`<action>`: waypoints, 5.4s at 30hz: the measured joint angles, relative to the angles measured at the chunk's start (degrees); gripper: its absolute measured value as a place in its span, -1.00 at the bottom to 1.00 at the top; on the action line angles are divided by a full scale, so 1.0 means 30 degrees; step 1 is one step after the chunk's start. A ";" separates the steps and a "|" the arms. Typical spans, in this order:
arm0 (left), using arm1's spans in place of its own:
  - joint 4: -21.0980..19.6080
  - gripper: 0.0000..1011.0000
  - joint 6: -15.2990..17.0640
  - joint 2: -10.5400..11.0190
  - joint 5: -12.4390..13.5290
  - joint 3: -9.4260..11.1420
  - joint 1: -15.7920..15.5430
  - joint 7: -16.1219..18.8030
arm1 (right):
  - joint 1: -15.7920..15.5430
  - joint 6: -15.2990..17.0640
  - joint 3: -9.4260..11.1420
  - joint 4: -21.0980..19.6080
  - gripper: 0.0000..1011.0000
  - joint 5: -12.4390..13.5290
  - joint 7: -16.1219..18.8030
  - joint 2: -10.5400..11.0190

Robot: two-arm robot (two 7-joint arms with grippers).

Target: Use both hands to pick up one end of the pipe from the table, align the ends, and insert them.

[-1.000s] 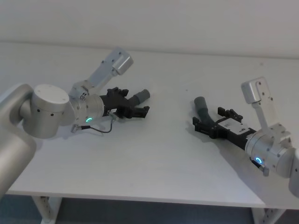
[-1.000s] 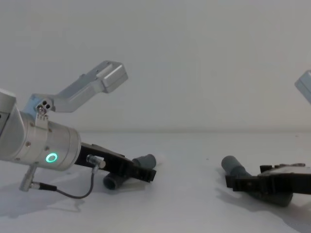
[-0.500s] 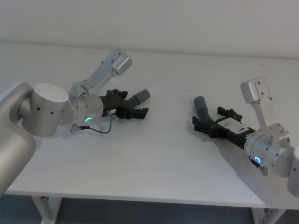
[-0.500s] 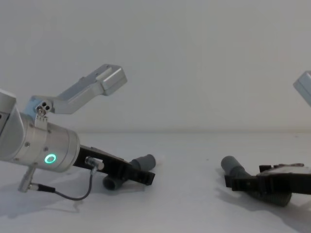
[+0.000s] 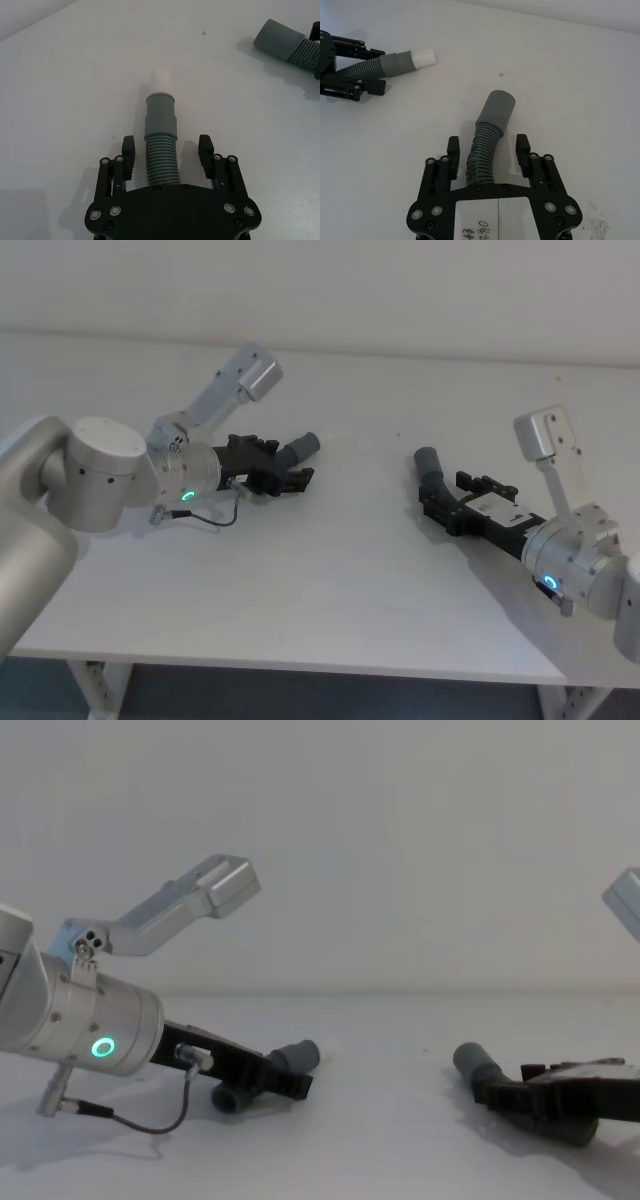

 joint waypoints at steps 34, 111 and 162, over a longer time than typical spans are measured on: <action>0.0082 0.08 0.0065 -0.0016 0.0019 -0.0023 -0.0022 -0.0038 | 0.0014 0.0003 0.0023 0.0032 -0.44 -0.0031 -0.0003 -0.0037; -0.1520 -0.37 -0.1982 0.1295 0.2141 0.0856 0.0153 0.0209 | -0.0573 -0.3494 0.0233 -0.0297 -0.44 -0.1435 0.0168 0.0822; -0.6795 -0.37 -0.8776 0.6253 1.2460 0.4133 -0.0914 0.0812 | -0.0465 -1.8555 0.1053 0.0703 -0.05 -0.8639 0.0940 0.4099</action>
